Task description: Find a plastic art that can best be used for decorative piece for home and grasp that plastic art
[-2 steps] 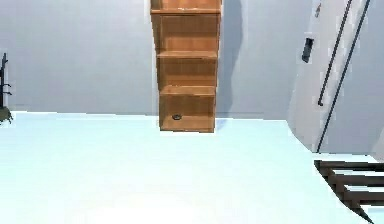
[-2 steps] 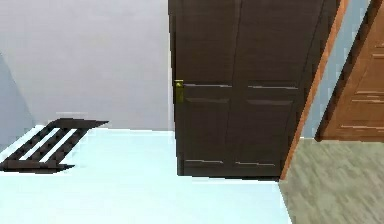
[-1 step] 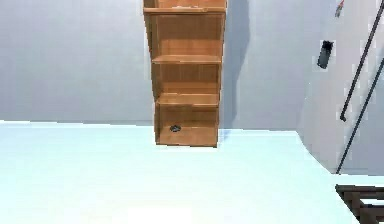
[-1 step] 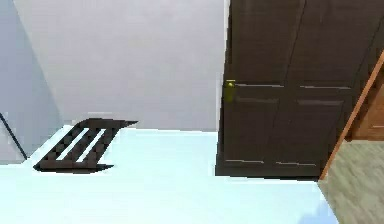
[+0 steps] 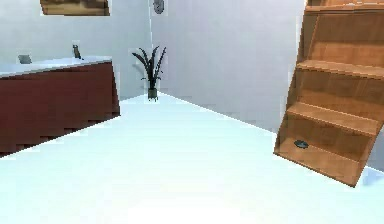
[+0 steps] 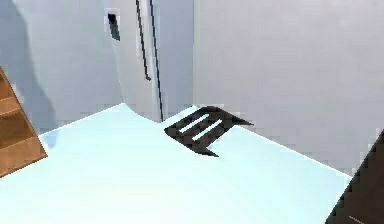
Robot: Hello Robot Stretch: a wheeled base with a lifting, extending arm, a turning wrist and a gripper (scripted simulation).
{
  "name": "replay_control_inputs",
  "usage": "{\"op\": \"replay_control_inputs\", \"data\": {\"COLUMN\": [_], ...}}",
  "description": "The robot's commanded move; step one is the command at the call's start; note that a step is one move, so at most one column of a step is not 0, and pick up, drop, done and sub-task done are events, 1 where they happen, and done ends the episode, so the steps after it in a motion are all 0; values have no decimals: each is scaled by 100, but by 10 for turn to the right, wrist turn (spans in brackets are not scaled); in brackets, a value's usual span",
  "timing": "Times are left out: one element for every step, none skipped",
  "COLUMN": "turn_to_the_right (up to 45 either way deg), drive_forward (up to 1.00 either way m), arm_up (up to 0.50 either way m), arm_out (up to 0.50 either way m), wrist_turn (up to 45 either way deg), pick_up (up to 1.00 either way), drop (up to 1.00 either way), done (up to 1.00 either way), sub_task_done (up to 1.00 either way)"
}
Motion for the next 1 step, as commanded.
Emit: {"op": "replay_control_inputs", "data": {"turn_to_the_right": [0], "drive_forward": [35], "arm_up": [0], "arm_out": [0], "wrist_turn": [0], "pick_up": [0], "drop": [0], "done": [0], "sub_task_done": [0]}}
